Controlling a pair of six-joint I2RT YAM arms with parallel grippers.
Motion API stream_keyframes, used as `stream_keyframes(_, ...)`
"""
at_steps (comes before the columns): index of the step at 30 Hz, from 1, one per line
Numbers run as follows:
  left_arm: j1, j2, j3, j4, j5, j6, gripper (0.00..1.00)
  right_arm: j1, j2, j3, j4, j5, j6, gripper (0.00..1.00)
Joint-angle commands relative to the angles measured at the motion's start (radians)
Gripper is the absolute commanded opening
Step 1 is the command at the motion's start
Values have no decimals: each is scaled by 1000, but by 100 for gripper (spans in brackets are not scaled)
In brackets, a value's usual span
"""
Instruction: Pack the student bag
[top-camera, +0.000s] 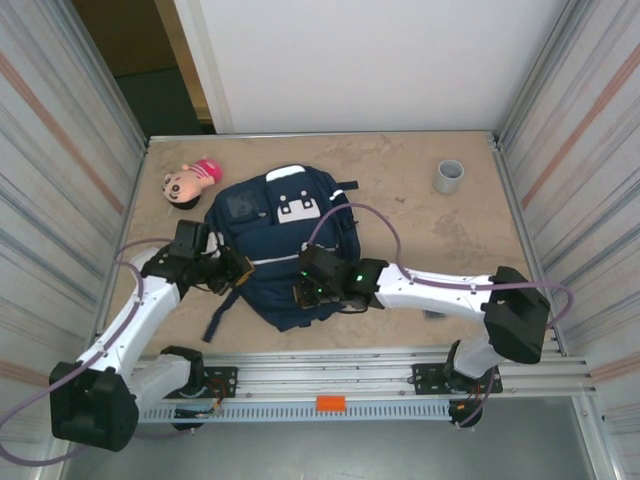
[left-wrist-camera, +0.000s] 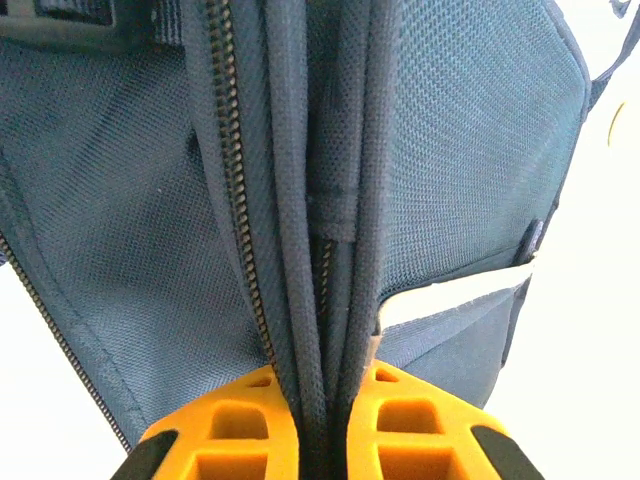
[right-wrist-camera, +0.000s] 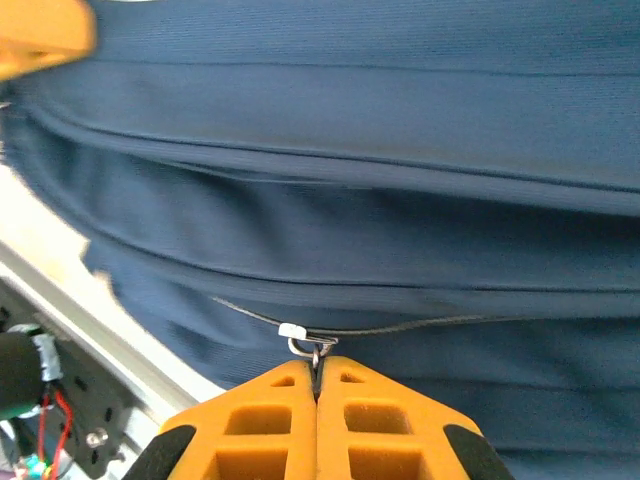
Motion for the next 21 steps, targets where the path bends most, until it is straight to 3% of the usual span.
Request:
stream_keyframes(1, 67, 6, 75, -109, -23, 251, 0, -42, -61, -34, -145, 25, -12, 0)
stream_keyframes(7, 130, 90, 164, -158, -49, 409, 0, -107, -102, -33, -178, 29, -45, 0)
stream_keyframes(10, 147, 142, 205, -96, -72, 427, 0, -43, -90, -23, -125, 17, -28, 0)
stream_keyframes(14, 152, 251, 285, -48, -23, 415, 0, 49, -19, 19, -51, 13, 10, 0)
stream_keyframes(17, 152, 297, 320, -53, -17, 425, 13, 79, 44, 59, -11, -1, 16, 0)
stream_keyframes(21, 152, 227, 286, -25, -7, 450, 45, 74, 91, 89, 3, -27, -1, 0)
